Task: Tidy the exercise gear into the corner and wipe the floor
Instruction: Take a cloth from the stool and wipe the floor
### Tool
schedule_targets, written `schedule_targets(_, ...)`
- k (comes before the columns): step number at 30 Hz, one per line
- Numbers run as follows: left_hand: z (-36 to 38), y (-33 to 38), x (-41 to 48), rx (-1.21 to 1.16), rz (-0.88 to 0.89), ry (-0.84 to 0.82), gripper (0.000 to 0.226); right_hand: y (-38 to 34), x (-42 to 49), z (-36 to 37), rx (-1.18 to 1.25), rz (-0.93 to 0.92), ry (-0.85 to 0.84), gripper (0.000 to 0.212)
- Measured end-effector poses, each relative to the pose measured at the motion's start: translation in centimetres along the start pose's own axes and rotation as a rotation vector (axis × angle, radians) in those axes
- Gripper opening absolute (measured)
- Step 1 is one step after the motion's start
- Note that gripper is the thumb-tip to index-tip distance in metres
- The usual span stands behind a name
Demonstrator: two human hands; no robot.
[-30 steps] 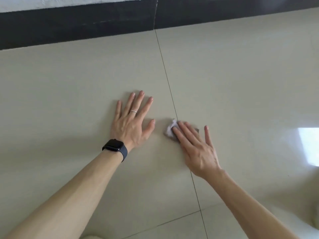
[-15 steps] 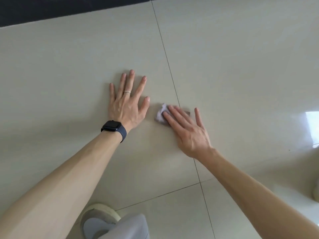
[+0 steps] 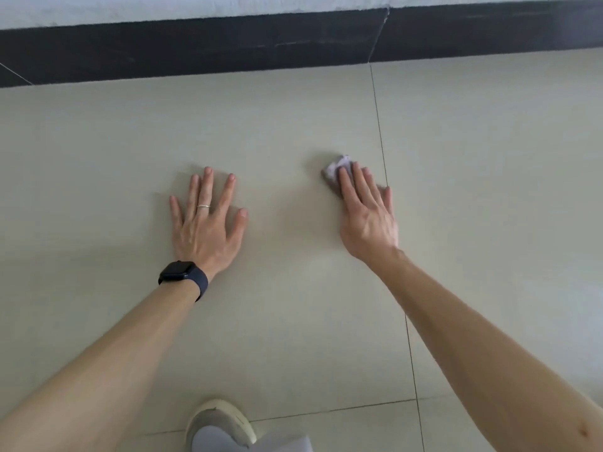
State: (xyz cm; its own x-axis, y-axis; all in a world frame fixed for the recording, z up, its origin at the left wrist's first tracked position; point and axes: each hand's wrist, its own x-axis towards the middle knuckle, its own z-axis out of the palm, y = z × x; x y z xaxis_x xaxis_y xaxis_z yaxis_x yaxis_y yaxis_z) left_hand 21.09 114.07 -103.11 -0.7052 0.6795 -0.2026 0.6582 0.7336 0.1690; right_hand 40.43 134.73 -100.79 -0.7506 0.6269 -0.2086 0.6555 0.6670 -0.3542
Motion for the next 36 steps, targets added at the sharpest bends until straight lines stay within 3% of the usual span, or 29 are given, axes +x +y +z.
schedule_targets(2, -0.3, -0.7, 0.9, -0.011, -0.031, 0.008, 0.064, -1.5, 0.3, 0.6, -0.002, 0.058, 0.023, 0.076)
schedule_targets(7, -1.1, -1.5, 3.6, 0.015, 0.038, 0.005, 0.066, -2.7, -5.6, 3.1, -0.143, -0.609, -0.147, 0.073)
schedule_targets(9, -1.4, -2.0, 5.1, 0.036, 0.072, 0.025, 0.066, -1.0, -2.9, 2.1, -0.169, -0.646, -0.119, 0.073)
schedule_targets(10, -1.6, -2.2, 6.0, 0.035, 0.074, 0.039, 0.066, -0.5, -0.9, 1.6, -0.160, -0.533, -0.082, 0.071)
schedule_targets(14, -2.2, -2.4, 9.8, 0.007, 0.052, 0.044, 0.065, -0.2, 7.2, 0.1, 0.056, 0.231, 0.164, 0.062)
schedule_targets(16, -2.0, -2.3, 10.4, -0.016, 0.044, 0.053, 0.066, -2.3, 8.6, 0.7, 0.114, 0.403, 0.190, 0.059)
schedule_targets(17, -1.9, -2.2, 10.4, -0.028, 0.040, 0.061, 0.065, -3.7, 8.5, 1.3, 0.106, 0.347, 0.182, 0.058)
schedule_targets(20, -2.0, -2.1, 10.5, -0.052, 0.039, 0.076, 0.065, -5.7, 7.2, 2.3, -0.036, -0.176, 0.079, 0.056)
schedule_targets(22, -2.0, -2.1, 10.6, -0.054, 0.030, 0.076, 0.065, -3.7, 9.5, 1.1, -0.089, -0.317, 0.034, 0.055)
schedule_targets(24, -2.0, -2.2, 10.7, -0.050, 0.027, 0.072, 0.065, -1.4, 12.7, -0.4, -0.062, -0.080, 0.099, 0.056)
schedule_targets(27, -2.0, -2.3, 10.7, -0.030, 0.031, 0.065, 0.065, 0.2, 18.3, -2.5, 0.099, 0.578, 0.277, 0.059)
schedule_targets(29, -2.0, -2.2, 10.8, -0.025, 0.033, 0.067, 0.065, -1.5, 21.1, -2.5, 0.176, 0.766, 0.295, 0.062)
schedule_targets(31, -2.1, -2.2, 11.0, -0.028, 0.034, 0.067, 0.065, -4.9, 21.1, -1.3, 0.137, 0.649, 0.254, 0.062)
schedule_targets(35, -2.2, -2.3, 10.9, -0.024, 0.025, 0.068, 0.066, -6.9, 16.8, 0.0, -0.048, -0.072, 0.006, 0.058)
schedule_targets(36, -2.2, -2.2, 10.9, -0.025, 0.028, 0.070, 0.067, -5.4, 17.0, -0.7, -0.083, -0.164, -0.044, 0.058)
